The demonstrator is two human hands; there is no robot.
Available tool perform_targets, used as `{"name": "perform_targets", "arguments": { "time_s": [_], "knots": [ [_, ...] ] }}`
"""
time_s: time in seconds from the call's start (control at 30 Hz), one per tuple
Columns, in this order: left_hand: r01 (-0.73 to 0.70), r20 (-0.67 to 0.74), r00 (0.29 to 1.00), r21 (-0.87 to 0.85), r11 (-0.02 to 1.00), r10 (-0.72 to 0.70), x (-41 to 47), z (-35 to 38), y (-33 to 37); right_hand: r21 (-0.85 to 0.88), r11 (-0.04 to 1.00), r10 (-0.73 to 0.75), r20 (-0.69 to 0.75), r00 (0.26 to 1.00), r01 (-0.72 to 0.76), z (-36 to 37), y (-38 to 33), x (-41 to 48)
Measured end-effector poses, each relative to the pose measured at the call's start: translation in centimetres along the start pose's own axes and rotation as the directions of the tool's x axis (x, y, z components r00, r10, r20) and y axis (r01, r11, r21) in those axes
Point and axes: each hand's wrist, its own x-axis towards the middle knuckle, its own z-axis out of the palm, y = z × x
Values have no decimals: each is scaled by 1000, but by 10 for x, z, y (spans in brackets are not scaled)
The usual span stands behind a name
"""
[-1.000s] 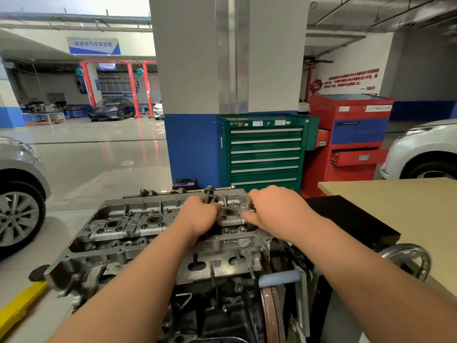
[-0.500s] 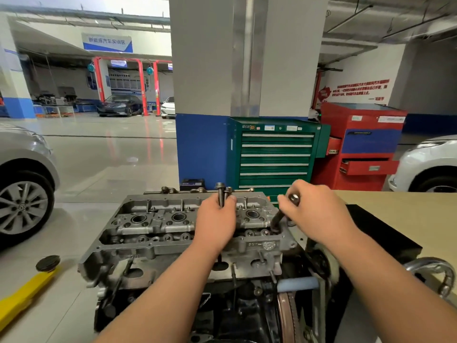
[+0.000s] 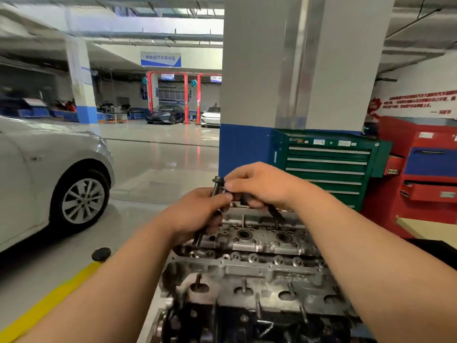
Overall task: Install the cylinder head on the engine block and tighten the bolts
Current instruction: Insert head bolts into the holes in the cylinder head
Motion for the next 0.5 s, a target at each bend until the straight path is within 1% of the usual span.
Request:
{"name": "perform_targets", "arguments": {
  "time_s": [0.07, 0.1, 0.13, 0.17, 0.2, 0.23, 0.27, 0.3, 0.33, 0.37, 0.4, 0.43, 0.47, 0.5],
  "knots": [
    [55, 111, 993, -160, 986, -37, -7, -18, 0, -97, 995, -13, 61, 998, 19, 5, -7, 16],
    [78, 139, 989, -226, 971, -48, -8, -28, -1, -127, 992, -18, 45, 999, 24, 8, -10, 24],
    [95, 125, 990, -279, 955, -61, -8, -38, -3, -130, 991, -16, -11, 1000, 14, 10, -11, 33],
    [95, 64, 995, -305, 948, -79, -7, -49, -7, -103, 995, -6, -99, 995, -5, 10, -11, 42],
    [75, -46, 995, -285, 956, -91, -4, -60, -11, -66, 998, 4, -195, 981, -17, 9, -10, 50],
    [51, -195, 976, -218, 975, -95, 0, -68, -16, -47, 999, 11, -276, 961, -25, 7, -7, 57],
    [41, -353, 932, -125, 991, -83, 6, -75, -22, -49, 998, 14, -323, 946, -31, 7, -4, 62],
    [49, -493, 869, -19, 999, -52, 12, -79, -28, -58, 998, 13, -333, 943, -34, 9, 0, 68],
    [81, -591, 807, 114, 990, 2, 19, -81, -35, -73, 997, 10, -325, 946, -36, 14, 4, 73],
    [136, -629, 774, 268, 954, 66, 25, -82, -42, -97, 995, 5, -321, 947, -38, 19, 9, 79],
    [196, -614, 781, 410, 891, 111, 30, -81, -50, -127, 991, -6, -329, 944, -38, 23, 12, 85],
    [243, -579, 806, 514, 823, 124, 36, -79, -58, -162, 986, -21, -345, 939, -37, 27, 14, 90],
    [268, -550, 826, 570, 777, 119, 41, -78, -66, -194, 980, -36, -356, 934, -36, 29, 16, 94],
    [284, -536, 838, 591, 755, 104, 46, -78, -72, -222, 974, -48, -352, 935, -34, 29, 17, 97]
  ]
}}
